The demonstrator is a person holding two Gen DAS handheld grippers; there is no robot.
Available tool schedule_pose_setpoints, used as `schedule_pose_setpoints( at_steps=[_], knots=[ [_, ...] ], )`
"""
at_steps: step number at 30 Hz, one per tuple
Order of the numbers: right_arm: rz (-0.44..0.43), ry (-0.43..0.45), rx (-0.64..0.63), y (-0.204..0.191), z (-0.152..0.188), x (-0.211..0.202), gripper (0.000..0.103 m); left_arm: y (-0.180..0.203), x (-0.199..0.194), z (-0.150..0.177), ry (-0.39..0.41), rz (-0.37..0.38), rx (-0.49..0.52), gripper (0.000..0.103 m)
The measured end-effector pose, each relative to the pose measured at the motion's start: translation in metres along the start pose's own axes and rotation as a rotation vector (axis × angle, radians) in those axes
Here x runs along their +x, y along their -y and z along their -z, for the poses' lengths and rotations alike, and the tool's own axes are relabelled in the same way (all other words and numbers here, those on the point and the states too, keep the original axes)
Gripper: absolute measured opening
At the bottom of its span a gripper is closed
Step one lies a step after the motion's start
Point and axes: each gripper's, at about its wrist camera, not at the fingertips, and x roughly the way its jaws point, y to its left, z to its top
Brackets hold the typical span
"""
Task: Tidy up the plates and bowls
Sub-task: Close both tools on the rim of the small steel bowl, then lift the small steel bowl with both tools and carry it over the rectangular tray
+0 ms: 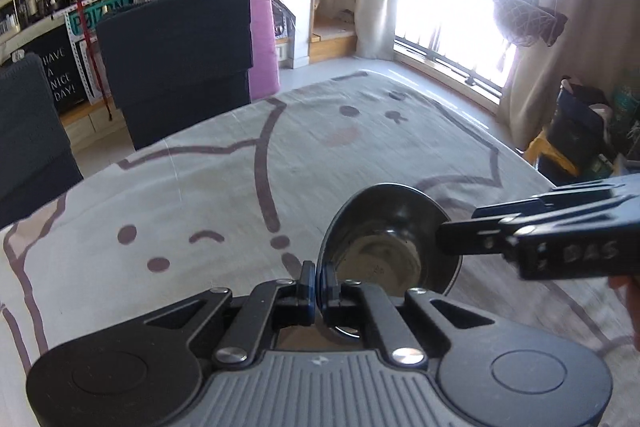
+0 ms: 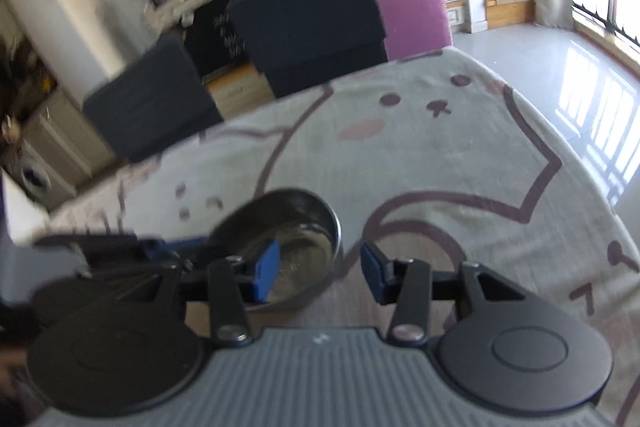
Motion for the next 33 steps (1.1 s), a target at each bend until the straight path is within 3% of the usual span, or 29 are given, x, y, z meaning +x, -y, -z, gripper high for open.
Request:
schedule_pose_setpoints(
  at_steps=[2,4,7,13,17,18,21,24,29,33],
  knots=[
    [0.039,-0.016,-0.041,-0.005,0.003,0.003,0.05,-0.004,-0.001,0.004,-0.011,0.011,-0.016,0.005],
    [0.054,-0.023,-0.054,-0.009,0.005,0.005,0.035,-0.005,-0.003,0.006,-0.008,-0.006,-0.035,0.008],
    [0.048,-0.023,-0.067,-0.012,0.007,0.004,0.022,-0.01,-0.004,0.006,-0.043,-0.024,-0.112,0.018],
    [0.054,-0.037,-0.106,-0.018,0.01,0.005,0.016,-0.014,-0.006,0.011,-0.104,-0.031,-0.232,0.033],
    [0.054,-0.029,-0.087,-0.016,0.01,0.005,0.016,-0.013,-0.002,0.015,-0.136,-0.025,-0.287,0.033],
    [0.055,-0.029,-0.085,-0.016,0.009,0.005,0.016,-0.012,-0.001,0.016,-0.139,-0.024,-0.282,0.032],
    [0.052,-0.022,-0.086,-0.016,0.008,0.006,0.017,-0.002,-0.001,0.017,-0.122,-0.016,-0.21,0.016],
    [0.053,-0.006,-0.077,-0.014,0.007,0.005,0.024,0.006,-0.002,0.017,-0.113,-0.032,-0.118,0.015],
    [0.052,-0.014,-0.063,-0.009,0.007,0.009,0.024,0.01,-0.007,0.015,-0.086,-0.037,0.008,0.011],
    [0.049,-0.029,-0.075,-0.01,0.008,0.015,0.024,0.009,-0.007,0.016,-0.085,-0.042,0.035,0.01]
  ],
)
